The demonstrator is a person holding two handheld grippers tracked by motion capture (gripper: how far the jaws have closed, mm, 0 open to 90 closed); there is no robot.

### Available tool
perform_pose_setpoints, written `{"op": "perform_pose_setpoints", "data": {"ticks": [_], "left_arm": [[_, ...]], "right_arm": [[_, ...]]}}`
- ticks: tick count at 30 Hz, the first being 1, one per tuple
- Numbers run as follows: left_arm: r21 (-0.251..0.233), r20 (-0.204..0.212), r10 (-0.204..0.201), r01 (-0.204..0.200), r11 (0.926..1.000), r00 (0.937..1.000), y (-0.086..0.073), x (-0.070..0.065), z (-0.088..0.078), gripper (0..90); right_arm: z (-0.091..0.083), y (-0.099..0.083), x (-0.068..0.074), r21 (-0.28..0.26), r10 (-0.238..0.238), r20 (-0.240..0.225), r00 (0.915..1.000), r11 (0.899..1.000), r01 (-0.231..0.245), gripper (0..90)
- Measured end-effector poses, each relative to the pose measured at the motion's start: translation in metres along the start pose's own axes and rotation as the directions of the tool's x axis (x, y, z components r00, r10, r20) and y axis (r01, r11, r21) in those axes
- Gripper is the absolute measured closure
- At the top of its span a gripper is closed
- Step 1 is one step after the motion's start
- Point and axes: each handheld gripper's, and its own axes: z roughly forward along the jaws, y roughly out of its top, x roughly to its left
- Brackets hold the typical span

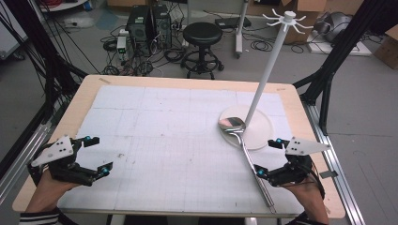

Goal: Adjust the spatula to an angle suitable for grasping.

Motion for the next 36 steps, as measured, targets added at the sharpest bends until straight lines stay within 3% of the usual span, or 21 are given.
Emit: {"op": "perform_pose_setpoints", "data": {"ticks": [7,9,14,20,23,24,25,26,27,28,29,34,36], "left_arm": [[-0.007,-0.002,0.001,-0.001,1.0,1.0,0.001,0.001,-0.001,1.8],[-0.007,-0.002,0.002,-0.002,1.0,1.0,0.001,0.001,-0.001,1.8],[-0.002,-0.002,0.005,-0.005,1.0,1.0,0.001,0.001,-0.002,1.8],[0.0,-0.002,0.007,-0.007,1.0,1.0,0.001,0.001,-0.003,1.8],[-0.002,-0.003,0.007,-0.007,1.0,1.0,0.002,0.001,-0.003,1.8],[-0.002,-0.004,0.007,-0.007,1.0,1.0,0.002,0.001,-0.003,1.8],[-0.002,-0.004,0.007,-0.007,1.0,1.0,0.002,0.001,-0.003,1.8],[0.0,-0.002,0.01,-0.01,0.9999,0.9999,0.002,0.001,-0.003,1.8],[0.001,-0.002,0.011,-0.011,0.9999,0.9999,0.002,0.001,-0.003,1.8],[0.002,-0.003,0.01,-0.01,0.9999,0.9999,0.001,0.001,-0.002,1.8],[0.002,-0.003,0.01,-0.01,0.9999,0.9999,0.001,0.001,-0.002,1.8],[0.004,0.0,0.01,-0.01,0.9999,1.0,0.001,0.001,-0.002,1.8],[0.005,0.002,0.013,-0.013,0.9999,0.9999,0.001,0.001,-0.002,1.8]], "right_arm": [[0.003,0.001,-0.005,0.025,0.009,-0.022,0.9997,1.0,-0.009,0.6],[0.005,0.001,-0.007,0.038,0.018,-0.047,0.9987,0.999,-0.016,0.7],[0.011,0.005,-0.008,0.101,-0.016,-0.099,0.995,0.995,0.026,1.3],[0.013,0.005,-0.01,0.149,-0.023,-0.135,0.9905,0.988,0.044,6.1],[0.016,0.005,-0.01,0.205,-0.046,-0.161,0.9859,0.976,0.079,9.9],[0.016,0.005,-0.01,0.205,-0.046,-0.161,0.9859,0.976,0.079,9.9],[0.017,0.006,-0.01,0.216,-0.055,-0.169,0.9841,0.972,0.092,15.5],[0.019,0.008,-0.009,0.242,-0.053,-0.179,0.9823,0.965,0.097,16.1],[0.019,0.008,-0.009,0.242,-0.053,-0.179,0.9823,0.965,0.097,16.1],[0.021,0.01,-0.008,0.265,-0.066,-0.193,0.9789,0.957,0.117,16.2],[0.021,0.01,-0.008,0.265,-0.066,-0.193,0.9789,0.957,0.117,16.2],[0.027,0.017,-0.007,0.331,-0.098,-0.227,0.9691,0.928,0.171,17.4],[0.03,0.02,-0.007,0.367,-0.113,-0.247,0.9624,0.908,0.201,20.4]]}}
